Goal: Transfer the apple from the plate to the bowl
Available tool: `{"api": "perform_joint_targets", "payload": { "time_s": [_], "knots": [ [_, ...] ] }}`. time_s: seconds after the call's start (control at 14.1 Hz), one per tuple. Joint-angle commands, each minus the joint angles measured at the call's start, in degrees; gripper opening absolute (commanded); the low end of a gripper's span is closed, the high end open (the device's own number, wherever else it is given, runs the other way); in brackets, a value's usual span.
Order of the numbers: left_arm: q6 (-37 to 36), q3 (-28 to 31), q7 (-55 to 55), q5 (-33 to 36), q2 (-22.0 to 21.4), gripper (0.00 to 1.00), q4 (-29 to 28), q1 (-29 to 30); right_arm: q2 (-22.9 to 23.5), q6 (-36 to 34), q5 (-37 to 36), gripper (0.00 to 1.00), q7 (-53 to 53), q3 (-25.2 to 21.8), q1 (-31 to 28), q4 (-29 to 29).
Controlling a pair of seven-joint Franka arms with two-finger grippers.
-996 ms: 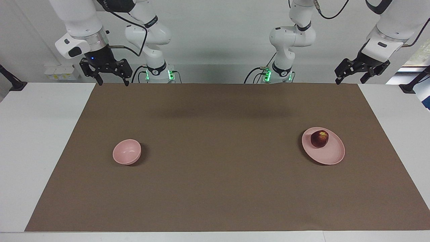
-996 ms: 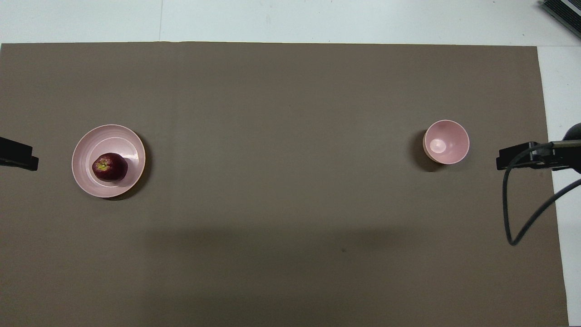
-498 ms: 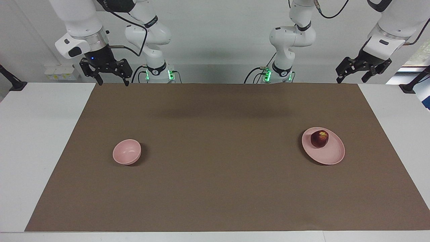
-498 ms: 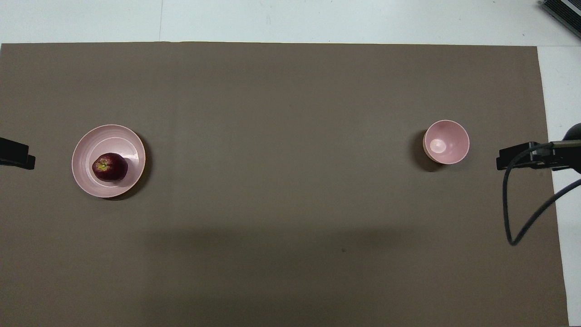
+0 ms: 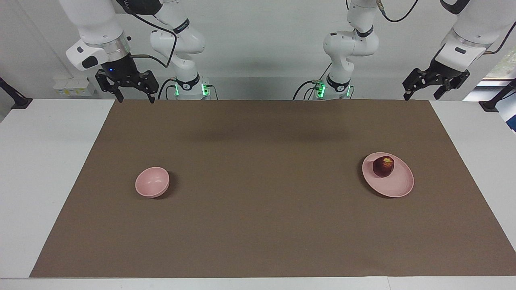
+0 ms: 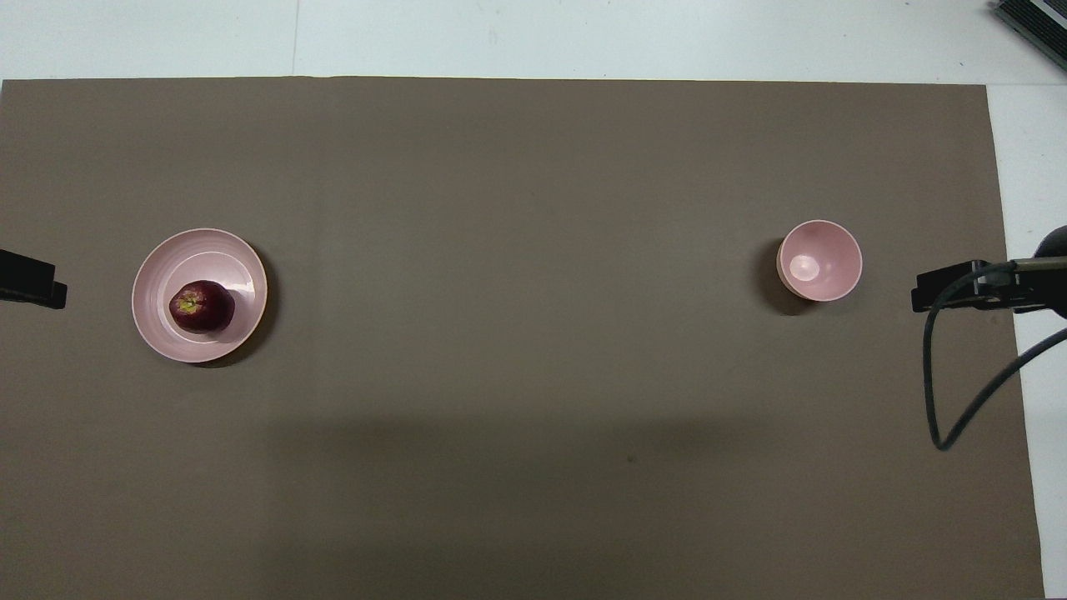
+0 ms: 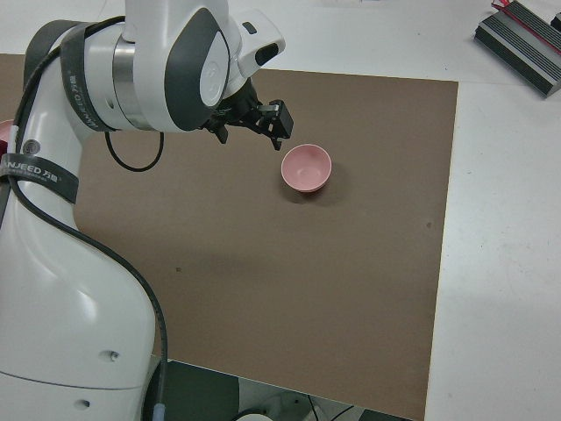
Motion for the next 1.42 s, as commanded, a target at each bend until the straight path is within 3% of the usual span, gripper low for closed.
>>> {"api": "perform_joint_targets", "payload": {
  "time_s": [0.0,0.64,0.92,1.35],
  "knots": [
    [0.2,0.15,0.86,-0.68,-1.06,1.0,-1.47,0.45,-0.06,-0.37,0.83,1.0,0.34,0.13,-0.5,0.38],
    [-2.0,0.15,0.6,-0.68,-2.38,1.0,-2.8,0.19,-0.06,-0.37,0.83,1.0,0.34,0.04,-0.5,0.38],
    [2.91,0.15,0.34,-0.68,-2.82,1.0,-6.74,0.45,-0.06,-0.37,0.83,1.0,0.34,0.04,-0.5,0.38],
    [6.87,0.15,0.25,-0.68,1.48,1.0,-7.19,0.63,-0.06,-0.37,0.83,1.0,0.34,0.13,-0.5,0.38]
  ]
}}
